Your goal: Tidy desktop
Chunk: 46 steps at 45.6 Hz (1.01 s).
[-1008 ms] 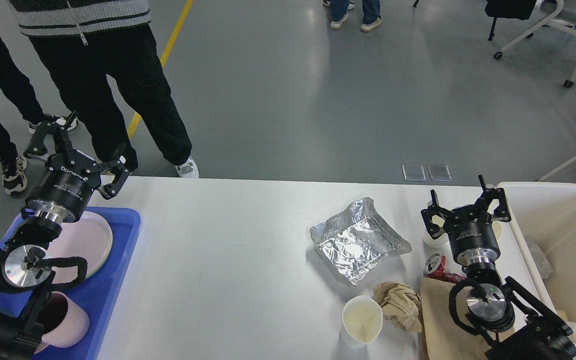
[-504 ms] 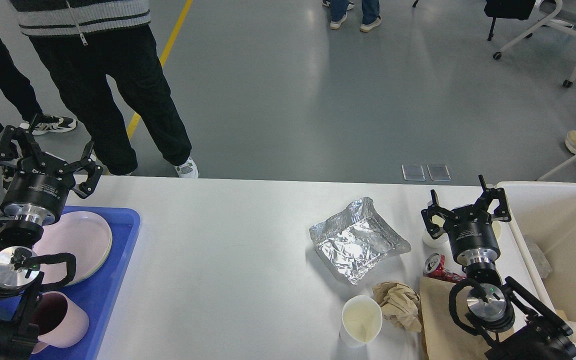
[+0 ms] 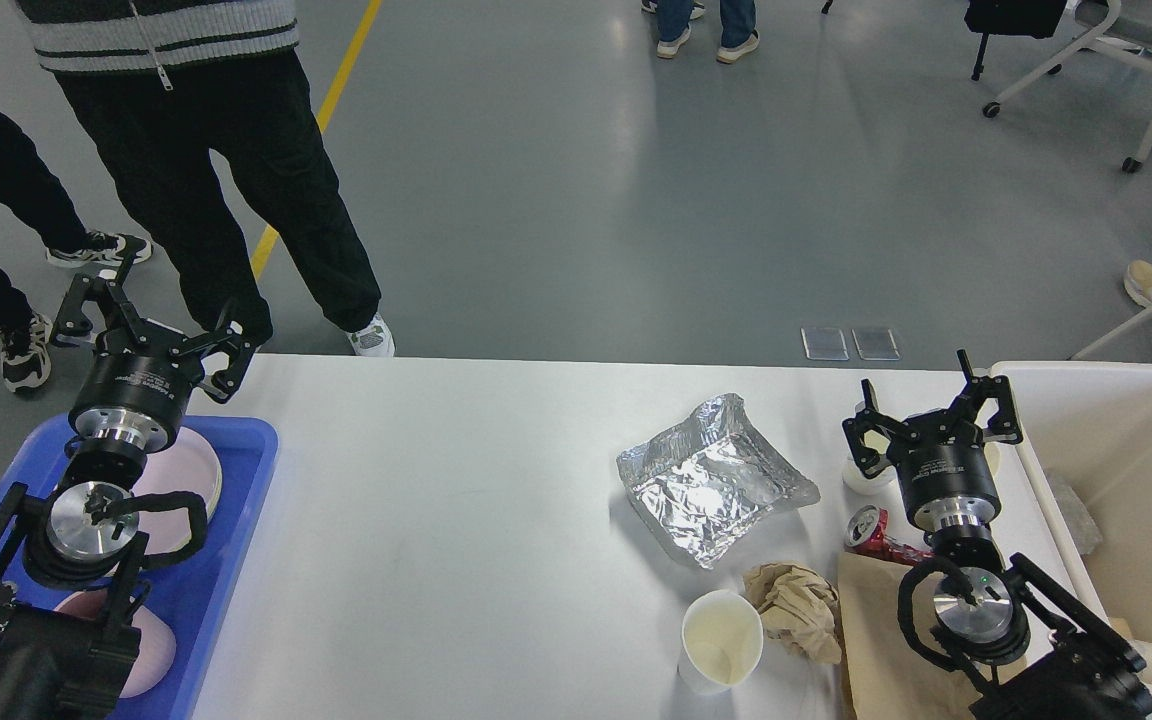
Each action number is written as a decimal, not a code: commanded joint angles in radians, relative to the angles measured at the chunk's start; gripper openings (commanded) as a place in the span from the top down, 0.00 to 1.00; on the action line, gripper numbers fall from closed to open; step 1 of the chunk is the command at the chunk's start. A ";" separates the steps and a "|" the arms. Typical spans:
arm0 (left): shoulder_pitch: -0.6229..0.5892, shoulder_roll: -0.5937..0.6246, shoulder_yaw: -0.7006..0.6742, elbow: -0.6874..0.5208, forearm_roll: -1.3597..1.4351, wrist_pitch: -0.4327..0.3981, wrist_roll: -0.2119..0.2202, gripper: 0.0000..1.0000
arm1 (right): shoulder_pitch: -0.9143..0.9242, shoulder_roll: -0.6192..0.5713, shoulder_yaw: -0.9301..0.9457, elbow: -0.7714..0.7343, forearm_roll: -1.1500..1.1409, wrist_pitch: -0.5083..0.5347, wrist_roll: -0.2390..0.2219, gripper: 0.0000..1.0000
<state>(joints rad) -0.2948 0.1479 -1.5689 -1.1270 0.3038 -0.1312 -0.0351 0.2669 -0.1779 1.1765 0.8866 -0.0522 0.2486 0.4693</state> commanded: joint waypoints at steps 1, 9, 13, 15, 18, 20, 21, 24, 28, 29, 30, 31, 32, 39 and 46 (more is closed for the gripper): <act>-0.003 -0.014 0.004 0.073 0.000 -0.001 -0.011 0.04 | 0.000 0.000 0.000 0.000 0.000 0.000 0.000 0.00; 0.005 -0.068 0.013 0.167 0.001 -0.100 -0.025 0.04 | 0.000 0.000 0.000 -0.002 -0.001 0.000 0.000 0.00; -0.010 -0.067 0.013 0.269 0.003 -0.232 -0.060 0.04 | 0.000 0.000 0.000 -0.002 0.000 0.000 0.000 0.00; -0.015 -0.067 0.015 0.286 0.006 -0.266 -0.078 0.04 | 0.000 0.000 0.000 -0.002 0.000 0.000 -0.001 0.00; -0.014 -0.073 0.015 0.297 0.000 -0.288 -0.101 0.04 | 0.000 0.000 0.000 -0.002 0.000 0.000 0.000 0.00; -0.015 -0.079 0.013 0.299 -0.002 -0.288 -0.105 0.04 | 0.000 0.000 0.000 -0.002 0.000 0.001 0.000 0.00; -0.015 -0.082 0.013 0.299 -0.003 -0.288 -0.105 0.04 | 0.000 0.000 0.000 -0.002 0.000 0.001 0.000 0.00; -0.015 -0.090 0.015 0.300 -0.008 -0.289 -0.105 0.04 | 0.000 0.000 0.000 -0.002 0.000 0.000 -0.001 0.00; -0.015 -0.106 0.017 0.300 -0.008 -0.298 -0.103 0.04 | 0.000 0.000 0.000 -0.002 0.000 0.000 0.000 0.00; -0.017 -0.113 0.017 0.302 -0.008 -0.298 -0.101 0.04 | 0.000 0.000 0.000 -0.002 0.000 0.000 0.000 0.00; -0.020 -0.116 0.017 0.303 -0.008 -0.298 -0.100 0.04 | 0.000 0.000 0.000 -0.002 0.000 0.000 0.000 0.00; -0.021 -0.116 0.017 0.308 -0.008 -0.298 -0.095 0.04 | 0.000 0.000 0.000 -0.002 0.000 0.000 0.000 0.00; -0.026 -0.117 0.017 0.312 -0.008 -0.298 -0.092 0.04 | 0.000 0.000 0.000 -0.002 0.000 0.000 0.000 0.00; -0.086 -0.122 0.015 0.389 -0.021 -0.300 -0.094 0.04 | 0.000 0.000 0.000 -0.002 0.000 0.000 -0.001 0.00; -0.130 -0.116 0.015 0.463 -0.058 -0.321 -0.094 0.04 | 0.000 0.000 0.000 -0.002 0.000 0.000 0.000 0.00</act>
<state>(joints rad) -0.3956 0.0268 -1.5530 -0.7103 0.2657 -0.4387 -0.1293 0.2669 -0.1779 1.1766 0.8851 -0.0522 0.2486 0.4690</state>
